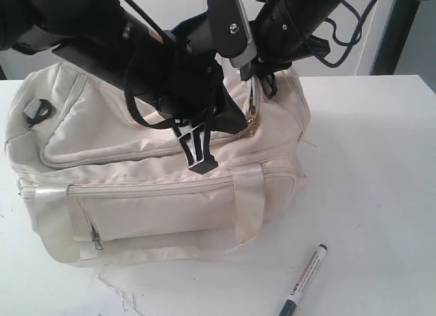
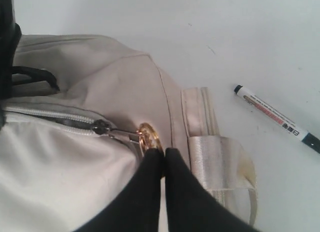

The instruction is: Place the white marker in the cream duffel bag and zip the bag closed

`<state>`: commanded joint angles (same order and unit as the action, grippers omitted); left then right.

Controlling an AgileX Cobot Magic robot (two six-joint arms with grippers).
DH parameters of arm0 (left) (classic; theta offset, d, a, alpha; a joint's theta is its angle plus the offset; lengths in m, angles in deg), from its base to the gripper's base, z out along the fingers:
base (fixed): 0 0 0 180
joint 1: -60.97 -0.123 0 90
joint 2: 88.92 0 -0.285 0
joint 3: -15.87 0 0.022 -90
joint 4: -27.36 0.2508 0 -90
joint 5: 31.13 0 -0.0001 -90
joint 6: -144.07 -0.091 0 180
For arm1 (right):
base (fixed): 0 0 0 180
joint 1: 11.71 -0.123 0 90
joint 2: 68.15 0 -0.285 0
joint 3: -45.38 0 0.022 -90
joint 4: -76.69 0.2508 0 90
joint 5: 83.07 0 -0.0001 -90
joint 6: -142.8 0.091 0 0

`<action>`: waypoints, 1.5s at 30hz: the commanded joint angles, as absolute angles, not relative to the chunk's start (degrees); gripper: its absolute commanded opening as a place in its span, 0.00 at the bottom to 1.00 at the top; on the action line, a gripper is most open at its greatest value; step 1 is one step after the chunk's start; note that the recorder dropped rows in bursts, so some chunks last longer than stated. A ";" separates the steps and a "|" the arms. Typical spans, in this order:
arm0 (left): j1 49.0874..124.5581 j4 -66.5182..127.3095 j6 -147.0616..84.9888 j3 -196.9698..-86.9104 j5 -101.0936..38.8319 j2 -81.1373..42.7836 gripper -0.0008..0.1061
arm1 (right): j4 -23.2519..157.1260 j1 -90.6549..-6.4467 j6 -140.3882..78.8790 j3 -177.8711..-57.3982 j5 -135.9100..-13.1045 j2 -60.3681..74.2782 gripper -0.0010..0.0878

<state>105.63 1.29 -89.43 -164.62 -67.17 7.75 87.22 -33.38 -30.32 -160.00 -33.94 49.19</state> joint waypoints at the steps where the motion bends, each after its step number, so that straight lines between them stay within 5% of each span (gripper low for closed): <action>1: 105.63 1.29 -89.43 -164.62 -67.91 7.75 0.01 | 87.22 -33.38 -29.96 -160.00 -33.94 49.19 0.01; 13: 105.63 1.29 -89.43 -164.62 -72.15 7.24 0.01 | 87.58 -31.67 -27.97 -160.00 -34.03 49.19 0.01; 22: 105.63 0.56 -89.43 -164.62 -53.14 7.44 0.01 | 89.22 -31.67 -30.34 -160.20 -30.81 48.82 0.03; 29: 105.63 -1.30 -89.43 -164.62 -55.00 7.44 0.01 | 88.70 -31.67 -34.65 -162.02 -23.99 45.37 0.65; 45: 105.63 -1.30 -89.43 -164.62 -55.24 7.44 0.01 | 89.35 -34.61 -37.20 -159.52 -13.10 41.78 0.50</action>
<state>105.63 -1.30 -89.43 -164.62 -55.24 7.44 89.35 -34.61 -37.20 -159.52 -13.10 41.78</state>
